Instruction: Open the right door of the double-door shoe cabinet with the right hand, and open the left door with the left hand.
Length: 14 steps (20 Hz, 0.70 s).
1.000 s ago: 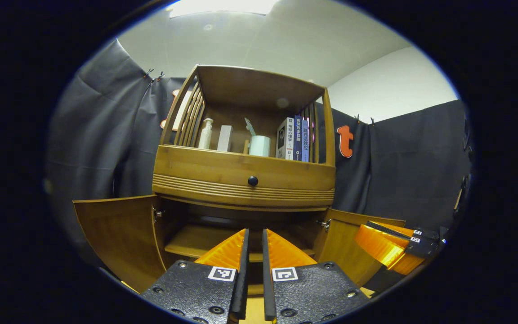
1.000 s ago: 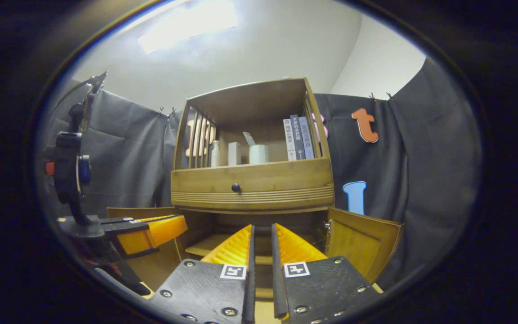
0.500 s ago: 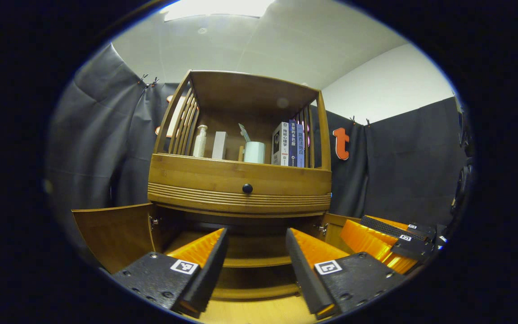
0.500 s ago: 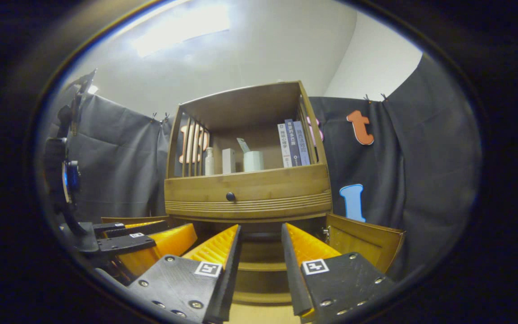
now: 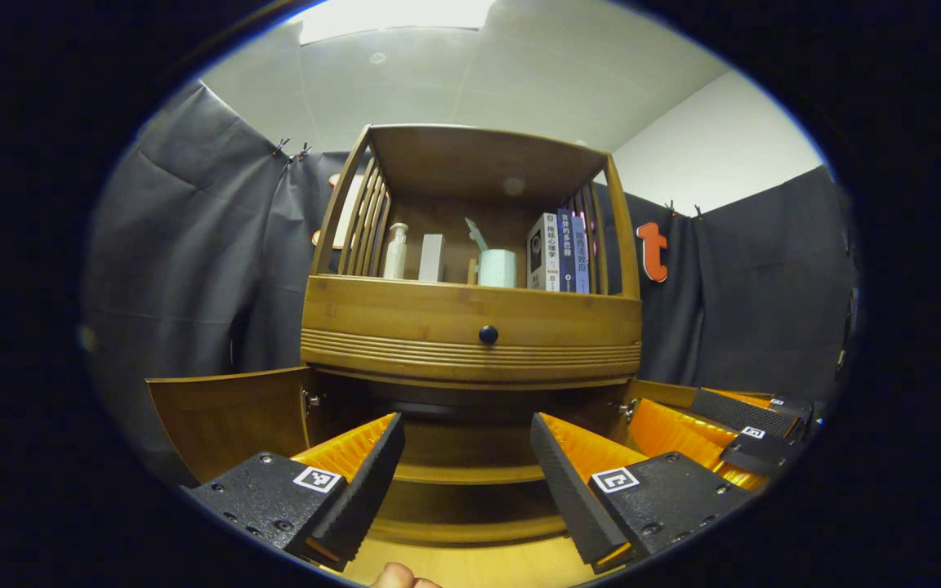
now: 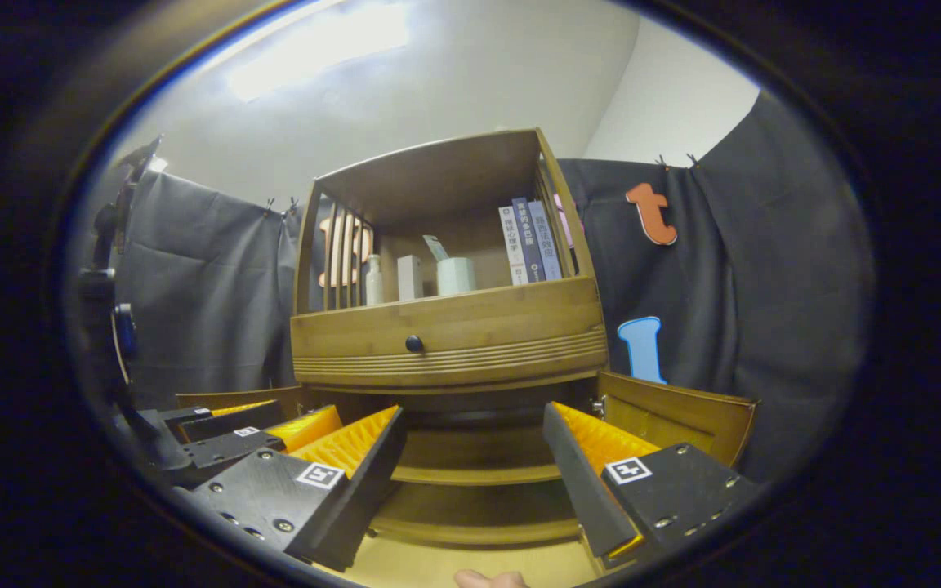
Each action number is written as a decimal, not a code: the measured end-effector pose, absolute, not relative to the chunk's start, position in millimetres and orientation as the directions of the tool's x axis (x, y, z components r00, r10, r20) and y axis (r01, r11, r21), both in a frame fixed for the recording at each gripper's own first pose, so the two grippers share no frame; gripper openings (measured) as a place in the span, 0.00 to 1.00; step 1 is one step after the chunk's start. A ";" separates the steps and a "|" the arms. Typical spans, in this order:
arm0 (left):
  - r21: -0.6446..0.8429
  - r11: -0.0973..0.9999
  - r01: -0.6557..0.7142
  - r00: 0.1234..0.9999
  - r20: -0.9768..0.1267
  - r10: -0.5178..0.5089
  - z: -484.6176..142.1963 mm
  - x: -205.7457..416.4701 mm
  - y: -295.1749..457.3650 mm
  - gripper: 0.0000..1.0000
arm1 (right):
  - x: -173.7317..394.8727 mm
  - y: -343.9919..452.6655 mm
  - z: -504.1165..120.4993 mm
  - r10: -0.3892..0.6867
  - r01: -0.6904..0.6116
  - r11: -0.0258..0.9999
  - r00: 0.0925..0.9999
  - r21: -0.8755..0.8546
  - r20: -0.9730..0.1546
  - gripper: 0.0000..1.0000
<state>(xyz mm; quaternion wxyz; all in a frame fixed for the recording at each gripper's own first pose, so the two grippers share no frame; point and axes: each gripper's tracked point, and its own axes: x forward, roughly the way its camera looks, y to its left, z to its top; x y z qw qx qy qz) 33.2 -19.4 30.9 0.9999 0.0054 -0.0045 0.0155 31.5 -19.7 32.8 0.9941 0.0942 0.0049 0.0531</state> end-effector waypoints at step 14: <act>0.003 1.000 -0.030 0.999 -0.021 0.030 19.5 30.6 -13.4 0.95 | 24.1 -22.0 22.1 0.074 -0.068 0.983 0.997 0.170 -0.028 1.00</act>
